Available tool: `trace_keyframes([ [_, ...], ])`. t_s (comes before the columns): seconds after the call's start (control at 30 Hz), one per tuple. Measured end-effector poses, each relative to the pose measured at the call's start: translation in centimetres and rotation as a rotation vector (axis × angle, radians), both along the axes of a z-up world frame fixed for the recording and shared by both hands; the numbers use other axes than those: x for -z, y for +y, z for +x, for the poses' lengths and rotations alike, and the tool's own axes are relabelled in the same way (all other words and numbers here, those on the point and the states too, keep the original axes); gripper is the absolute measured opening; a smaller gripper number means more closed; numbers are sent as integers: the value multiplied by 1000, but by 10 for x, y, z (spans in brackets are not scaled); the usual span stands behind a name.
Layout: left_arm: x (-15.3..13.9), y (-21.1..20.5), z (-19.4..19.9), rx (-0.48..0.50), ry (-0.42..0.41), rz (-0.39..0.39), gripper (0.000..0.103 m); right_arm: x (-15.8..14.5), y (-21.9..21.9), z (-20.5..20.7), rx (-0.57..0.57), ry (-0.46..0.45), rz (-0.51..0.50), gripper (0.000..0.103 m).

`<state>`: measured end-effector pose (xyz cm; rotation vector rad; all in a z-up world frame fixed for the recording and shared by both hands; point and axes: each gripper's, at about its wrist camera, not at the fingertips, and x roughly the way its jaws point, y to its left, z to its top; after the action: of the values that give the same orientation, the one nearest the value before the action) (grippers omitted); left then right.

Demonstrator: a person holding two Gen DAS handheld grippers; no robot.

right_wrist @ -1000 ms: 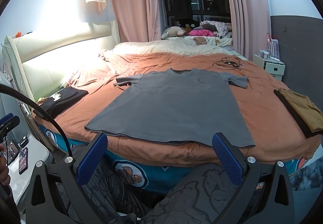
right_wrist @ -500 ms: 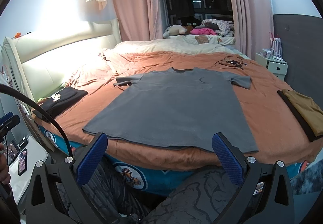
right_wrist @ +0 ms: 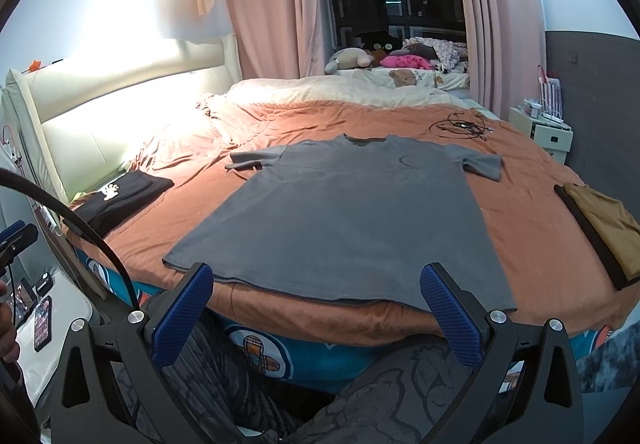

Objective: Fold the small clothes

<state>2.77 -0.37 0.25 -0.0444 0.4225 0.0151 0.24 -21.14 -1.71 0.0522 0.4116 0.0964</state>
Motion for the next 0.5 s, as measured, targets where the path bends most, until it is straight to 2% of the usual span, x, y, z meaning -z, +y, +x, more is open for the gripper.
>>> trace_keyframes([
  [0.5, 11, 0, -8, 18, 7, -20, 102, -3, 2, 0, -10, 22, 9, 103],
])
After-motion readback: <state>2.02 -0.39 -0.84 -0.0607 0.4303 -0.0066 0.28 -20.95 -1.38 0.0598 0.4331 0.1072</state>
